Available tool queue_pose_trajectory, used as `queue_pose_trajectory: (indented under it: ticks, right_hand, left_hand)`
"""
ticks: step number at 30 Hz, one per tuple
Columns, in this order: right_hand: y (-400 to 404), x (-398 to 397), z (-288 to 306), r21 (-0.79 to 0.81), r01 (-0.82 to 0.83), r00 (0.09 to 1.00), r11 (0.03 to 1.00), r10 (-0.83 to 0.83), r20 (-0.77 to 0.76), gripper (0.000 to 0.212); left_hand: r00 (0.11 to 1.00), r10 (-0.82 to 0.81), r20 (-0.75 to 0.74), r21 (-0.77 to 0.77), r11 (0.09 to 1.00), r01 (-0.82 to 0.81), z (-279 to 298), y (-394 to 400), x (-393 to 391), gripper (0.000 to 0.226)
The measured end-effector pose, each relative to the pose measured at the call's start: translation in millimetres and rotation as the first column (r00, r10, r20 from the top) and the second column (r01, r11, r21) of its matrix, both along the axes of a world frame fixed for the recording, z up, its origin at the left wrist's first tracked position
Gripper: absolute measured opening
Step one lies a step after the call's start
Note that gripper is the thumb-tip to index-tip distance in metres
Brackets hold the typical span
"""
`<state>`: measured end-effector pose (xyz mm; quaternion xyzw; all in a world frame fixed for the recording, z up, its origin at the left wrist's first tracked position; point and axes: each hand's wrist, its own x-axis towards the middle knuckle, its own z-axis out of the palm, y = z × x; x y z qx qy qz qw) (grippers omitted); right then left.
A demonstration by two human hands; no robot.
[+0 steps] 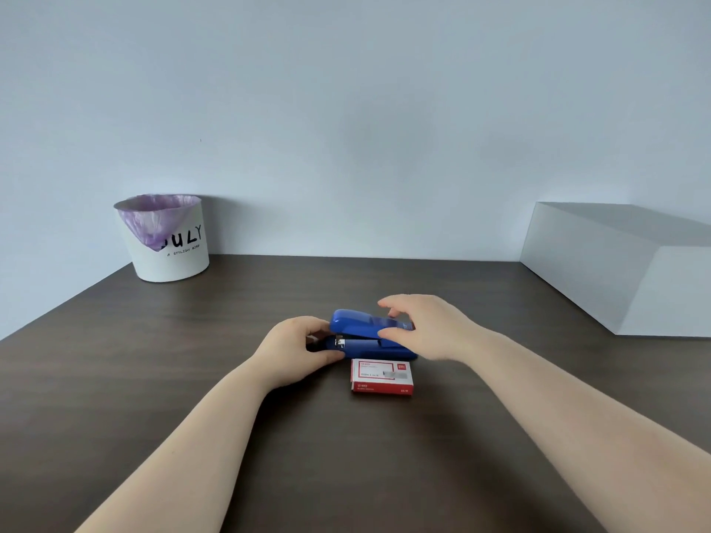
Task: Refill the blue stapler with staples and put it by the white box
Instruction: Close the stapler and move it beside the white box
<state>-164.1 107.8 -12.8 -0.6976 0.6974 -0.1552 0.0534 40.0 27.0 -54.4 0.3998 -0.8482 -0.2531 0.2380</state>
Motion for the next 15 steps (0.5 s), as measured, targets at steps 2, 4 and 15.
queue_pose_trajectory:
  ticks: [2, 4, 15]
  right_hand:
    - [-0.2, -3.2, -4.4, 0.004, -0.002, 1.000, 1.000, 0.002, 0.001, 0.041]
    - [-0.2, -3.6, -7.7, -0.003, 0.004, 1.000, 1.000, -0.004, 0.009, 0.034]
    - [4.3, -7.8, -17.3, -0.073, 0.103, 0.988, 0.992, -0.093, 0.124, 0.026]
  left_hand:
    - [1.000, 0.002, -0.009, 0.008, 1.000, -0.002, -0.6, -1.0, 0.4, 0.032]
    - [0.999, 0.006, -0.034, 0.037, 0.999, -0.005, -0.7, -2.0, 1.0, 0.032]
    - [0.957, 0.205, -0.206, 0.178, 0.969, -0.169, 4.8, 1.5, -4.2, 0.019]
